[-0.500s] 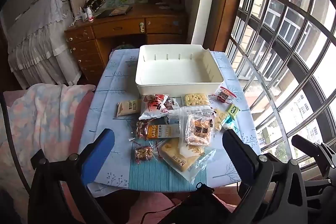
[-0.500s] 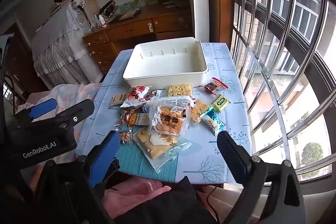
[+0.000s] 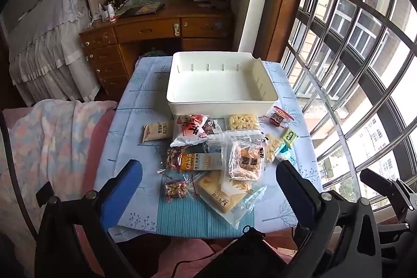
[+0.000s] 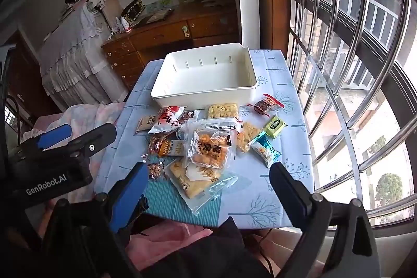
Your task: Organize snacks
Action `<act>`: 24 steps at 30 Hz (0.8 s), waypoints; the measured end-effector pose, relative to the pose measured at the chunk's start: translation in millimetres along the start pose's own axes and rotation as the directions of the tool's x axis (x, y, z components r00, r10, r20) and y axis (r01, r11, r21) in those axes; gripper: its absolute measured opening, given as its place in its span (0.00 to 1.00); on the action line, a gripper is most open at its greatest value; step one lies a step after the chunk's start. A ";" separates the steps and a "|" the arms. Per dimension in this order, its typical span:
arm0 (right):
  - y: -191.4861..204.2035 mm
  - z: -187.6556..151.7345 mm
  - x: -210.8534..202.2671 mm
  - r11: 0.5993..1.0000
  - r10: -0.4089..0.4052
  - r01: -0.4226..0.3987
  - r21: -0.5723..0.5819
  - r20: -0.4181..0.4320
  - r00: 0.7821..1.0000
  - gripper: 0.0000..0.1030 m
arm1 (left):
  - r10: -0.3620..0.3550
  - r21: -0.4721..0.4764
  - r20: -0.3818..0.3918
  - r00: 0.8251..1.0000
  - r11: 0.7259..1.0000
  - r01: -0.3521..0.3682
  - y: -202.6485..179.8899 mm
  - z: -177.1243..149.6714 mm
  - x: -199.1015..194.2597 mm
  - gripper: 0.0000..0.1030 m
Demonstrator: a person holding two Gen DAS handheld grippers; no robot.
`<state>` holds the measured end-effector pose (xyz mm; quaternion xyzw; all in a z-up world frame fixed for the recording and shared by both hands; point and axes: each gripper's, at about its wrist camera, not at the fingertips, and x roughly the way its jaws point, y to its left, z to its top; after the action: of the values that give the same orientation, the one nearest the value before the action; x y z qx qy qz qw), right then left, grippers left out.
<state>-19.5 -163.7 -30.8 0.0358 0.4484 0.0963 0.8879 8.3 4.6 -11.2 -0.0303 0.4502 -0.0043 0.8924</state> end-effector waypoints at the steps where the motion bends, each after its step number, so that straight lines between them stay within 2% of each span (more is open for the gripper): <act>1: -0.1 0.1 0.9 1.000 0.001 -0.001 -0.001 0.000 1.000 0.92 | -0.002 0.001 -0.001 1.000 1.000 0.002 0.6 0.3 0.2 0.99; 11: -0.8 5.7 -0.1 1.000 0.001 -0.001 -0.002 0.003 1.000 0.92 | 0.002 0.003 0.003 1.000 1.000 -0.002 1.5 -3.4 -0.3 0.99; 24: -1.3 9.9 -7.6 0.999 0.024 -0.022 -0.028 0.063 0.998 0.92 | 0.024 -0.013 0.037 0.999 1.000 -0.023 -2.7 5.6 -7.8 0.99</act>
<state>-15.7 -166.2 -19.2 0.0321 0.4182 0.1114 0.9009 8.2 2.5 -1.5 -0.0306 0.4339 0.0095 0.9004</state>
